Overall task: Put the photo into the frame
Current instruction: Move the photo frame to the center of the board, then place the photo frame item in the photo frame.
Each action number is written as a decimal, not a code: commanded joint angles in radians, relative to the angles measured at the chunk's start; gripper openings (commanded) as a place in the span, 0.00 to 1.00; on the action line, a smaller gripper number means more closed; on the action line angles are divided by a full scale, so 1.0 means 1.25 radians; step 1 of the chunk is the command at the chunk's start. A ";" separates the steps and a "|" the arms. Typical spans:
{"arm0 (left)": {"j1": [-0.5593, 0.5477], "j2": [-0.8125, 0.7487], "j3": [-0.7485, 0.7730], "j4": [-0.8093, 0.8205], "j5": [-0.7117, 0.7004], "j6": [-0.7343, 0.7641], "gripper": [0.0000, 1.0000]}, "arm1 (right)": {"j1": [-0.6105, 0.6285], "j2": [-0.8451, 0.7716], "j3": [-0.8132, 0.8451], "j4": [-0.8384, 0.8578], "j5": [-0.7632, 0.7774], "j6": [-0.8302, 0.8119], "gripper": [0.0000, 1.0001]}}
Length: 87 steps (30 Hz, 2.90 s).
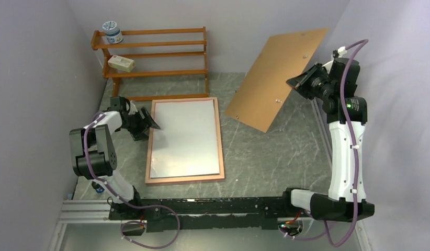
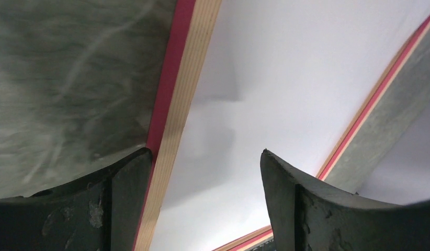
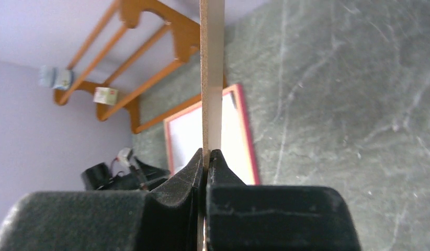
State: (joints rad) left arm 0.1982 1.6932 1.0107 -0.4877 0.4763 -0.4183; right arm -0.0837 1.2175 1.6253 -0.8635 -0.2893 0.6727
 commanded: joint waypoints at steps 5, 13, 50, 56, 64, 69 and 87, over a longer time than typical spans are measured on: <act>-0.103 0.028 0.024 0.064 0.101 -0.056 0.80 | -0.004 -0.034 -0.005 0.206 -0.223 0.055 0.00; -0.128 -0.006 0.059 0.035 0.005 -0.090 0.80 | -0.001 -0.083 -0.210 0.386 -0.446 0.107 0.00; -0.030 -0.007 0.026 0.007 0.087 -0.098 0.49 | 0.312 0.255 -0.608 0.986 -0.417 0.263 0.00; -0.030 0.043 0.048 -0.008 0.114 -0.068 0.44 | 0.314 0.320 -0.600 1.037 -0.474 0.292 0.00; -0.031 0.074 0.048 -0.007 0.116 -0.059 0.42 | 0.314 0.379 -0.571 1.005 -0.499 0.257 0.00; -0.030 0.086 0.054 -0.013 0.118 -0.053 0.41 | 0.314 0.408 -0.552 0.973 -0.501 0.232 0.00; -0.033 0.076 0.029 0.015 0.123 -0.077 0.42 | 0.312 0.390 -0.593 0.921 -0.439 0.205 0.00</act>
State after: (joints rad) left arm 0.1574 1.8133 1.0496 -0.4911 0.6327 -0.5137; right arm 0.3035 1.7481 0.9253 0.2226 -0.8505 0.9195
